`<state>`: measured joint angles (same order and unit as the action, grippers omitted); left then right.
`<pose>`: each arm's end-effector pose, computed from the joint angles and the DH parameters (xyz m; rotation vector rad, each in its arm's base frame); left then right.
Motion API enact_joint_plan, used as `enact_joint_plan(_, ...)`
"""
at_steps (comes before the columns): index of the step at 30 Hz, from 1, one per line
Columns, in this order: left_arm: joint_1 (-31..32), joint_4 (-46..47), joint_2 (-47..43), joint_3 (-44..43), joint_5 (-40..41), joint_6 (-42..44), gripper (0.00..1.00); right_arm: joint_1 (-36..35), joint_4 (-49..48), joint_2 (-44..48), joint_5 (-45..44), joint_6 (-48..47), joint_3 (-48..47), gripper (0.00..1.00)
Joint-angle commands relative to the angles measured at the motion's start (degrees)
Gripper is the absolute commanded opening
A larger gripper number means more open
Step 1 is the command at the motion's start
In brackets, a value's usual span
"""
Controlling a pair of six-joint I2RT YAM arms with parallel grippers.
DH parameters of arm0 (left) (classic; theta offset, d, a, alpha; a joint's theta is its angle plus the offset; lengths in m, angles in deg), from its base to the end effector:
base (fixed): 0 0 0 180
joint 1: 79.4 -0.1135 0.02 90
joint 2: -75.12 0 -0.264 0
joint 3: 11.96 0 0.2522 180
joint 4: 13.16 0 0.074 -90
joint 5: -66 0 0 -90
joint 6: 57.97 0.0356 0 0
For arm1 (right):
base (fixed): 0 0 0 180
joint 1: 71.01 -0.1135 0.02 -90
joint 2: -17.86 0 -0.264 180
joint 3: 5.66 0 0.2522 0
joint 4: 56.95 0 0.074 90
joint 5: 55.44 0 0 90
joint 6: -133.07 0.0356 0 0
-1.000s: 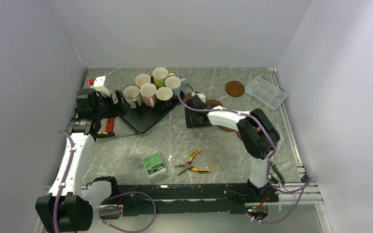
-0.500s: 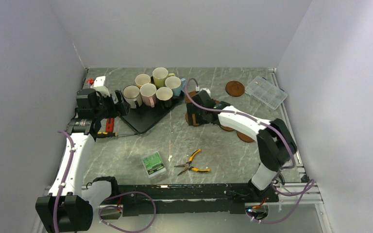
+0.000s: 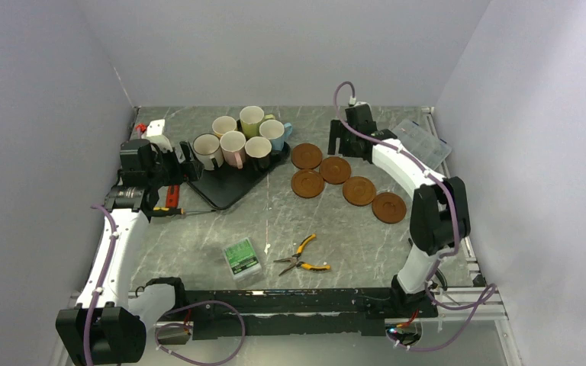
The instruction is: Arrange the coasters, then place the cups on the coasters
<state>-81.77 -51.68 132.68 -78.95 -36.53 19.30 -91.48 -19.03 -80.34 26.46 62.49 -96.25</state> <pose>0.2223 0.0015 0.3248 -0.1401 2.0780 -0.3376 0.3617 0.1296 0.2634 0.0467 2.3615 0.1721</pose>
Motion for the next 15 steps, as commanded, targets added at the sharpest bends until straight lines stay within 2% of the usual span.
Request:
enact_joint_plan(1, 0.2, 0.9, -0.8, -0.2, 0.5, 1.0, 0.94, 4.1, -4.0, -6.1, 2.6, -2.9, -7.3, 0.83)
enact_joint_plan(15, 0.3, 0.9, 0.4, -0.4, -0.2, 1.0, 0.94, 11.3, 0.8, -27.8, 1.2, -5.6, -30.5, 0.8)
